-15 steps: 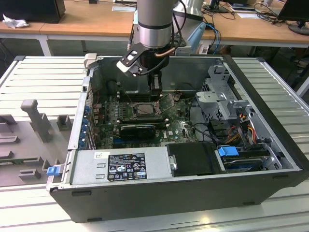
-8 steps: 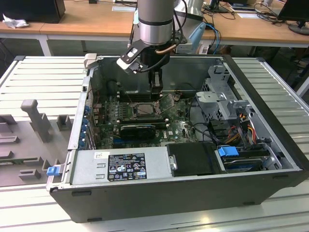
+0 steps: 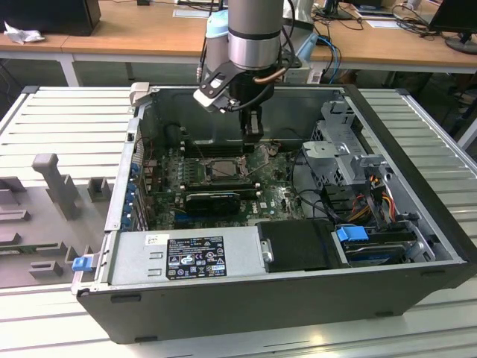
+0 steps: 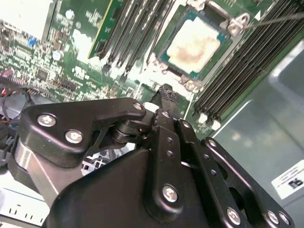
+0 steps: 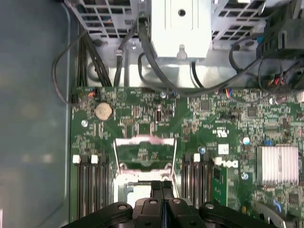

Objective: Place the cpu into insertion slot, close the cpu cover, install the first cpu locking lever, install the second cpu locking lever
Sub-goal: 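Close the cpu cover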

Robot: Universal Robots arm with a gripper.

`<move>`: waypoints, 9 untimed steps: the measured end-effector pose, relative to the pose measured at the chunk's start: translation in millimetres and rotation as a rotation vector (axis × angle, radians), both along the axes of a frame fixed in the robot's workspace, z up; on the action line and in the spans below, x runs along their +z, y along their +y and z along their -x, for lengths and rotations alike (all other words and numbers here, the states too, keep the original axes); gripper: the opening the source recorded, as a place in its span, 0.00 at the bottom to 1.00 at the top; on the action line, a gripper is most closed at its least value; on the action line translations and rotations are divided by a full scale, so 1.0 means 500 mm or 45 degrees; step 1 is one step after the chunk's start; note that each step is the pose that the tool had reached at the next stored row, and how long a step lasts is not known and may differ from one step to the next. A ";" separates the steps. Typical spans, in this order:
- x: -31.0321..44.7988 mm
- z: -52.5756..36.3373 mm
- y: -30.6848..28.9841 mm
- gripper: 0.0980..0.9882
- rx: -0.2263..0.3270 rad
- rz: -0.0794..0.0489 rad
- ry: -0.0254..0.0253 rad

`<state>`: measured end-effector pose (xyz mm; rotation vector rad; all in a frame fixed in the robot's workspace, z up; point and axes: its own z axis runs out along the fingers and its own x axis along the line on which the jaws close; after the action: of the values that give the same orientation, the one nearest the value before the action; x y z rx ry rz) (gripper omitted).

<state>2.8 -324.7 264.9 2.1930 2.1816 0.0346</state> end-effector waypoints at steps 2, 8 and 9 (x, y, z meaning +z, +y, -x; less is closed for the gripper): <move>0.000 -0.019 0.000 0.01 0.000 0.000 0.0061; -0.007 -0.045 0.001 0.01 0.000 0.002 0.0078; -0.010 -0.045 0.001 0.01 0.000 0.002 0.0075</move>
<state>25.4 -324.2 259.7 2.1951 2.1840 0.0265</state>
